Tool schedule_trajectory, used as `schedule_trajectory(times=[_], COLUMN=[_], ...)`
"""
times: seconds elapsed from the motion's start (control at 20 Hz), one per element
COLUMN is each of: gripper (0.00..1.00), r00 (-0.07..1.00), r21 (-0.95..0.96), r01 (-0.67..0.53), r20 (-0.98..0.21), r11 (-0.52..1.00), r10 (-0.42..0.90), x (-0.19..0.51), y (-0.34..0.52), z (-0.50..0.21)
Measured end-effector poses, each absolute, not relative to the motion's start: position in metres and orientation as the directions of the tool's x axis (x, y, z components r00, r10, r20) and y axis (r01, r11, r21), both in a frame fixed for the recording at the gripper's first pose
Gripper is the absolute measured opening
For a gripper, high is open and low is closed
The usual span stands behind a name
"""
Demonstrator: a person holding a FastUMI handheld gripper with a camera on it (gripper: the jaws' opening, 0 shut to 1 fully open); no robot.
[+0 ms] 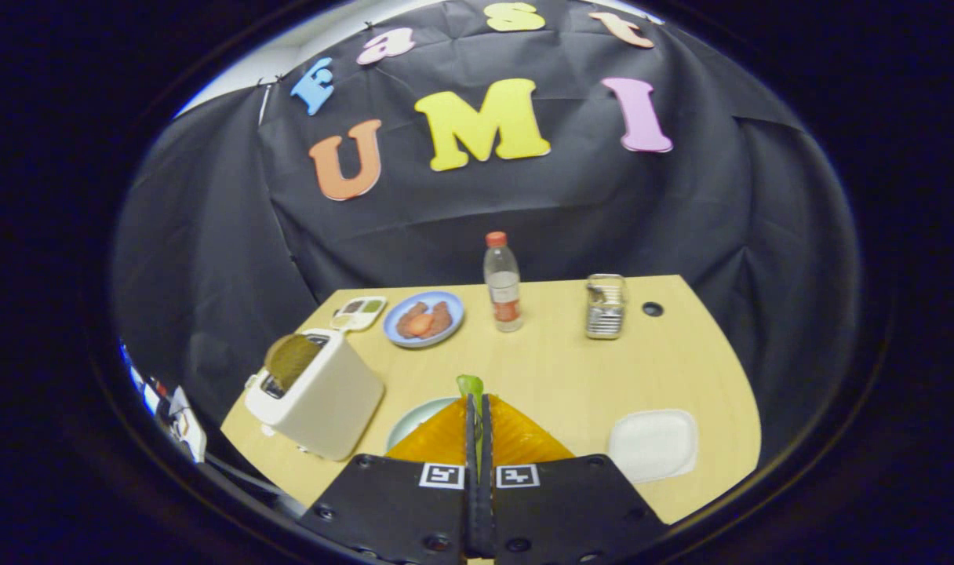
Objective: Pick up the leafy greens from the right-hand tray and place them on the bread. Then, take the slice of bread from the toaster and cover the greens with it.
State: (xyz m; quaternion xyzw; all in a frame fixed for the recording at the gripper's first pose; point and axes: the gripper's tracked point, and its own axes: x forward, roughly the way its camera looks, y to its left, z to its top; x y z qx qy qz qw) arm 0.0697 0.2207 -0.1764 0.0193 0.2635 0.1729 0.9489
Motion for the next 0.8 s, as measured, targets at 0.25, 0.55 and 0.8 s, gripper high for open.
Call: schedule_trajectory(times=[0.25, 0.55, 0.8], gripper=[0.00, 0.00, 0.00], r00=[0.736, 0.674, 0.681], r21=[0.218, 0.326, 0.235], r01=[-0.397, -0.309, -0.278], r20=[-0.505, -0.588, -0.635], r11=[0.892, 0.893, 0.932], r10=[0.451, 0.448, 0.363], x=[0.059, 0.073, 0.089], y=[0.312, 0.317, 0.278], z=[-0.194, -0.247, -0.278])
